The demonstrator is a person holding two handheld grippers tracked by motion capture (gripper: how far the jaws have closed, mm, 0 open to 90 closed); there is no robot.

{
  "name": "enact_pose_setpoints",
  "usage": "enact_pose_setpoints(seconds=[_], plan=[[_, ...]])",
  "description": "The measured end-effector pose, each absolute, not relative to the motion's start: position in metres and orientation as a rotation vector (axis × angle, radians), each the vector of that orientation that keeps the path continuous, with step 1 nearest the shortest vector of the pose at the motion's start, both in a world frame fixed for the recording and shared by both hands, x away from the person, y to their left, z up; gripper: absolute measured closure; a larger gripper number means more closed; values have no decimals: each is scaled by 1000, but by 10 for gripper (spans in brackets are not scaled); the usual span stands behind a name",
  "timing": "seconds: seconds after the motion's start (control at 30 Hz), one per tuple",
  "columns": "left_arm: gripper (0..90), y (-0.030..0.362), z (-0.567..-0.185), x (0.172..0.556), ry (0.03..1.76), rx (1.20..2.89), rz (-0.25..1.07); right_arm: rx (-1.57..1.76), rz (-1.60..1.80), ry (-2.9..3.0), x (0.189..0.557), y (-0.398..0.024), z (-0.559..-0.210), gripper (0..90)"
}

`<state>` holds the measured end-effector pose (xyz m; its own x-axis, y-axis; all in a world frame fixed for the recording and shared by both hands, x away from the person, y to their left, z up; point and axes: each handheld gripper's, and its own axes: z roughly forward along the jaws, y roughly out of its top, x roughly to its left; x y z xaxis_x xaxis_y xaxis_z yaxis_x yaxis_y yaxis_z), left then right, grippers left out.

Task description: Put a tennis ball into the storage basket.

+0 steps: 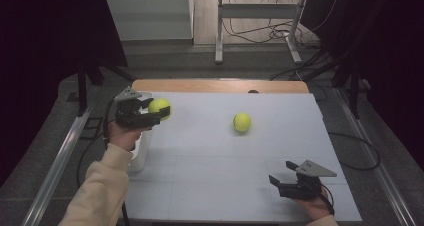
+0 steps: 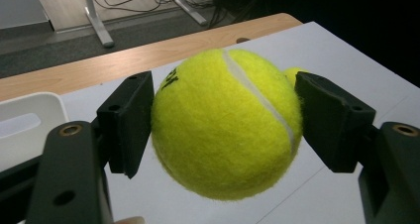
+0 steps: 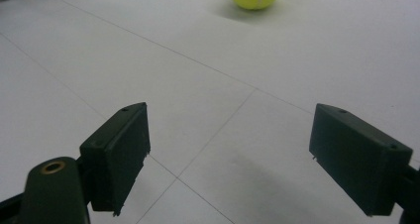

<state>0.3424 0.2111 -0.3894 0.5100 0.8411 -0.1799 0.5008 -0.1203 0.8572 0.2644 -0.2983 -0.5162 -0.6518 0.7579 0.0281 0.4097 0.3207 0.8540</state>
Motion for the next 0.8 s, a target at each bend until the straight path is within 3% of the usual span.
enact_pose_setpoints(seconds=[0.8], plan=[[271, 233, -391, 358, 1222, 1767, 458, 1039, 1255, 2218, 264, -298, -517, 166]])
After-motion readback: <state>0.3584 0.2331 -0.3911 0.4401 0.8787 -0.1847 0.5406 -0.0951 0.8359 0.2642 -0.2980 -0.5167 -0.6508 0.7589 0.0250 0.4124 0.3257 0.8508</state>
